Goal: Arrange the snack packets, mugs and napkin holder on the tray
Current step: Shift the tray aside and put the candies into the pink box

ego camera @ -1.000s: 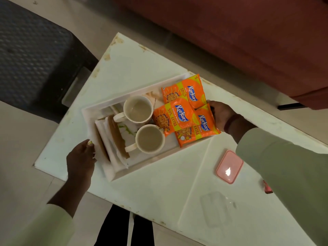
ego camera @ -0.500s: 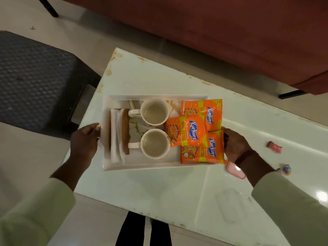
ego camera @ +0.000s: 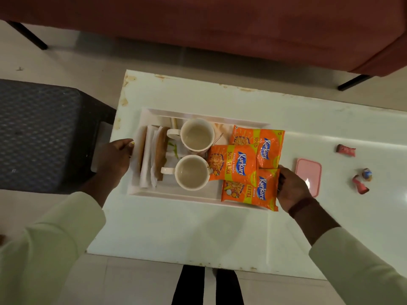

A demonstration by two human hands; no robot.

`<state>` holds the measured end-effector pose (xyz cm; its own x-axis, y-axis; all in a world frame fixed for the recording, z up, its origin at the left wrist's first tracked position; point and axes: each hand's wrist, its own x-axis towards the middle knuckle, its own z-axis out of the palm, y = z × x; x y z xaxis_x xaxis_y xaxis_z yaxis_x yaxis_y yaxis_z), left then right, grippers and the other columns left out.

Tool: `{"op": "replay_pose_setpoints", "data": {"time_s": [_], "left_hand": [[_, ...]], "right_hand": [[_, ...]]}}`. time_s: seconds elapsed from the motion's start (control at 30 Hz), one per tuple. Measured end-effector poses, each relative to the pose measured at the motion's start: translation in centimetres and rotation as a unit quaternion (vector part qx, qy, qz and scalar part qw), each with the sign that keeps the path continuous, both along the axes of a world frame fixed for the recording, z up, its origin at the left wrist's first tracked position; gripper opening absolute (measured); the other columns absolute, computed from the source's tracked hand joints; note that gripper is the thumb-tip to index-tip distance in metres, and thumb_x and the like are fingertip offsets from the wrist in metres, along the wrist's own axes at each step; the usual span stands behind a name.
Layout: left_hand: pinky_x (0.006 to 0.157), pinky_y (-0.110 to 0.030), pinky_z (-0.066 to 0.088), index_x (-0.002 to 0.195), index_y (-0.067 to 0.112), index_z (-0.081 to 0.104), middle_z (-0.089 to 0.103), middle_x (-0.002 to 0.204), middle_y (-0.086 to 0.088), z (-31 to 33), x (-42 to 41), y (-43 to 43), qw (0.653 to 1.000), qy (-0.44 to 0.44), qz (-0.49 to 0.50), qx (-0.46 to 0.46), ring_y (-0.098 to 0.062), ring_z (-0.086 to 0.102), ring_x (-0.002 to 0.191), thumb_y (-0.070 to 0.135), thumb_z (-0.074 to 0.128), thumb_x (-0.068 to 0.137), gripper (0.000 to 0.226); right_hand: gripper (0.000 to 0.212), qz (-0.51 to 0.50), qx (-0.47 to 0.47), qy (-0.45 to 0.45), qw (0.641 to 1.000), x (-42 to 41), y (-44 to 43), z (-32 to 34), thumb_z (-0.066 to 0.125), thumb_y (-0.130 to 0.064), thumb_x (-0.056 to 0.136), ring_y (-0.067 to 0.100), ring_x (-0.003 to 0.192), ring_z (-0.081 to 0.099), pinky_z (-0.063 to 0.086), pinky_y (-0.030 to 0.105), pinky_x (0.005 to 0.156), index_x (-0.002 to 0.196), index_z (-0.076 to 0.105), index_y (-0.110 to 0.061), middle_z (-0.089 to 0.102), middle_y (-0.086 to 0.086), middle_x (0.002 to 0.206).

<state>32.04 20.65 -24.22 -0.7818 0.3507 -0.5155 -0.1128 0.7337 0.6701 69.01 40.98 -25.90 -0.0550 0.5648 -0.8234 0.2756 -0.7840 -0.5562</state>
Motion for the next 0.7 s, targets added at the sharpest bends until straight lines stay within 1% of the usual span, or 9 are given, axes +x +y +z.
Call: {"op": "replay_pose_setpoints", "data": {"time_s": [0.13, 0.3, 0.4, 0.47, 0.5, 0.53, 0.57, 0.63, 0.7], "left_hand": [[0.099, -0.042, 0.049, 0.125, 0.008, 0.063, 0.067, 0.112, -0.014, -0.6, -0.3, -0.1, 1.000, 0.017, -0.007, -0.004, -0.025, 0.062, 0.102, 0.019, 0.054, 0.099, 0.030], [0.101, -0.048, 0.049, 0.128, 0.008, 0.061, 0.065, 0.107, -0.012, -0.6, -0.4, -0.4, 1.000, 0.004, -0.024, 0.000, -0.031, 0.062, 0.106, 0.021, 0.053, 0.099, 0.033], [0.106, -0.047, 0.044, 0.131, 0.008, 0.058, 0.062, 0.123, -0.016, 0.2, -0.2, -0.4, 0.999, 0.021, -0.038, -0.019, -0.034, 0.057, 0.118, 0.024, 0.049, 0.101, 0.035], [0.107, -0.040, 0.039, 0.134, 0.009, 0.055, 0.056, 0.136, -0.014, 1.3, 0.3, -0.8, 0.993, 0.088, -0.048, -0.056, -0.032, 0.051, 0.126, 0.028, 0.047, 0.101, 0.039], [0.104, -0.038, 0.038, 0.133, 0.010, 0.054, 0.055, 0.137, -0.014, 1.9, 0.8, -1.3, 0.989, 0.128, -0.045, -0.061, -0.031, 0.051, 0.126, 0.029, 0.047, 0.101, 0.039], [0.102, -0.036, 0.039, 0.132, 0.009, 0.054, 0.056, 0.135, -0.014, 2.8, 1.4, -1.8, 0.984, 0.166, -0.046, -0.052, -0.030, 0.052, 0.125, 0.030, 0.047, 0.100, 0.039], [0.102, -0.038, 0.042, 0.131, 0.009, 0.054, 0.057, 0.132, -0.015, 3.6, 2.2, -2.4, 0.978, 0.200, -0.056, -0.036, -0.029, 0.052, 0.123, 0.029, 0.047, 0.100, 0.038], [0.106, -0.043, 0.042, 0.132, 0.009, 0.050, 0.053, 0.135, -0.015, 5.7, 4.2, -3.5, 0.964, 0.250, -0.091, -0.017, -0.028, 0.048, 0.128, 0.028, 0.049, 0.098, 0.039], [0.112, -0.044, 0.035, 0.138, 0.010, 0.044, 0.043, 0.146, -0.014, 8.0, 6.4, -4.4, 0.945, 0.290, -0.150, -0.025, -0.028, 0.037, 0.139, 0.030, 0.051, 0.097, 0.045]], "right_hand": [[0.043, -0.005, -0.007, -0.003, 1.000, -0.4, -0.4, -0.2, 0.046, -0.044, 0.101, 0.031, 0.108, 0.066, 0.050, 0.052, 0.098, 0.126, 0.063, -0.014, 0.070, 0.011, 0.118], [0.041, -0.001, 0.001, -0.029, 1.000, -0.9, -0.6, 0.3, 0.046, -0.044, 0.101, 0.030, 0.104, 0.067, 0.052, 0.049, 0.093, 0.121, 0.064, -0.014, 0.071, 0.010, 0.114], [0.034, -0.024, 0.015, -0.060, 0.998, -1.5, -0.7, 1.2, 0.045, -0.041, 0.102, 0.026, 0.101, 0.067, 0.053, 0.042, 0.086, 0.114, 0.065, -0.017, 0.070, 0.007, 0.116], [0.034, -0.028, 0.065, -0.112, 0.991, -1.8, -1.0, 2.3, 0.046, -0.030, 0.103, 0.030, 0.115, 0.062, 0.049, 0.043, 0.097, 0.125, 0.062, -0.010, 0.065, 0.011, 0.128], [0.035, 0.012, 0.114, -0.174, 0.978, -1.8, -1.4, 2.8, 0.045, -0.024, 0.103, 0.033, 0.120, 0.059, 0.046, 0.044, 0.102, 0.129, 0.059, -0.004, 0.062, 0.015, 0.132], [0.036, 0.066, 0.169, -0.242, 0.953, -1.7, -2.0, 3.7, 0.044, -0.023, 0.104, 0.033, 0.122, 0.057, 0.043, 0.043, 0.104, 0.131, 0.057, -0.003, 0.061, 0.016, 0.134], [0.039, 0.095, 0.220, -0.285, 0.928, -1.4, -2.8, 4.4, 0.043, -0.026, 0.104, 0.032, 0.124, 0.055, 0.041, 0.042, 0.105, 0.134, 0.054, -0.005, 0.059, 0.015, 0.137], [0.047, 0.109, 0.288, -0.294, 0.905, -1.2, -5.1, 6.8, 0.047, -0.034, 0.101, 0.030, 0.132, 0.049, 0.038, 0.044, 0.109, 0.142, 0.047, -0.012, 0.053, 0.011, 0.144], [0.055, 0.202, 0.343, -0.307, 0.864, -0.9, -7.2, 8.8, 0.054, -0.035, 0.098, 0.030, 0.139, 0.040, 0.033, 0.046, 0.112, 0.146, 0.040, -0.012, 0.046, 0.012, 0.149]]}}
